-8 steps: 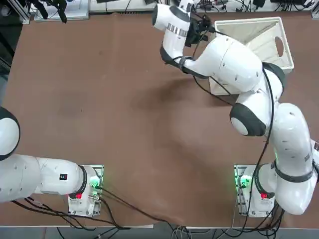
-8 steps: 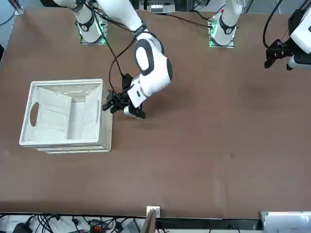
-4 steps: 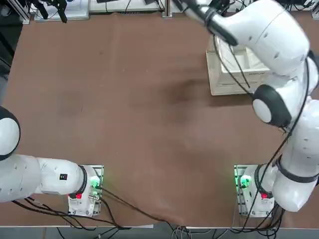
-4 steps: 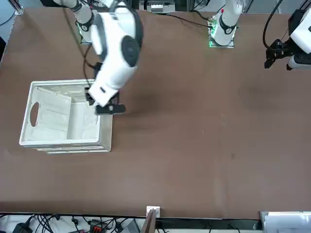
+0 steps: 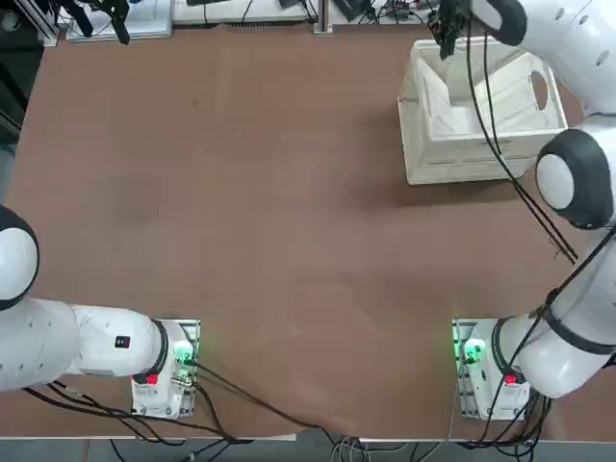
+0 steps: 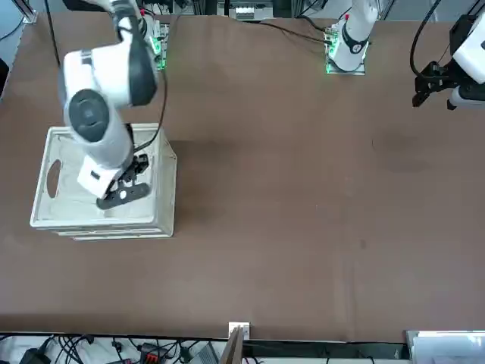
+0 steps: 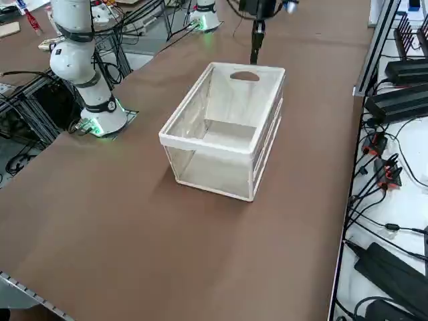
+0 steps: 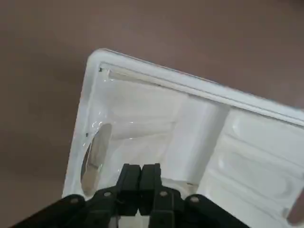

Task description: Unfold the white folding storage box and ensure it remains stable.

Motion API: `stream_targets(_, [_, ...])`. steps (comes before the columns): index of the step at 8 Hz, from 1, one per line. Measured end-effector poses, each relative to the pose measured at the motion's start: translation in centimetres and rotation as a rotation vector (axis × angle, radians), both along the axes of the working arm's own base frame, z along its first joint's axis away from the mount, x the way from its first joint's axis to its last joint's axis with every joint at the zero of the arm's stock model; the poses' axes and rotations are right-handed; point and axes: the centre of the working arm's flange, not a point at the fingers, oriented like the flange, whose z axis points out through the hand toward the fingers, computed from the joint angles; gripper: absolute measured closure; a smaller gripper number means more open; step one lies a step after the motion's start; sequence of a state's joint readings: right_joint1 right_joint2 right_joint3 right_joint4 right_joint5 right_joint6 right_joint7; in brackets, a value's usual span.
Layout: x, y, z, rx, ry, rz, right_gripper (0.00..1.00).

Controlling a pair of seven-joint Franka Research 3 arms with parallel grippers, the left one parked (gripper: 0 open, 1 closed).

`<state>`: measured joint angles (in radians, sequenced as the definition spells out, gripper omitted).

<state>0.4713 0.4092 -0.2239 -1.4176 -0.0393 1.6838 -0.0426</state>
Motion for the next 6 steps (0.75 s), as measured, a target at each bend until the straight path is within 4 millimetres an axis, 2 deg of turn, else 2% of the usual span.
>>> stream_targets(2, [-0.4,-4.5,-4.4,0.146,0.009,-0.009,0.98])
stream_targets(4, [-1.7,-8.0,-8.4,0.283,-0.013,-0.059,0.98])
stream_targets(6, [-3.2,-9.0,-11.5,0.365,-0.032,-0.101,0.98])
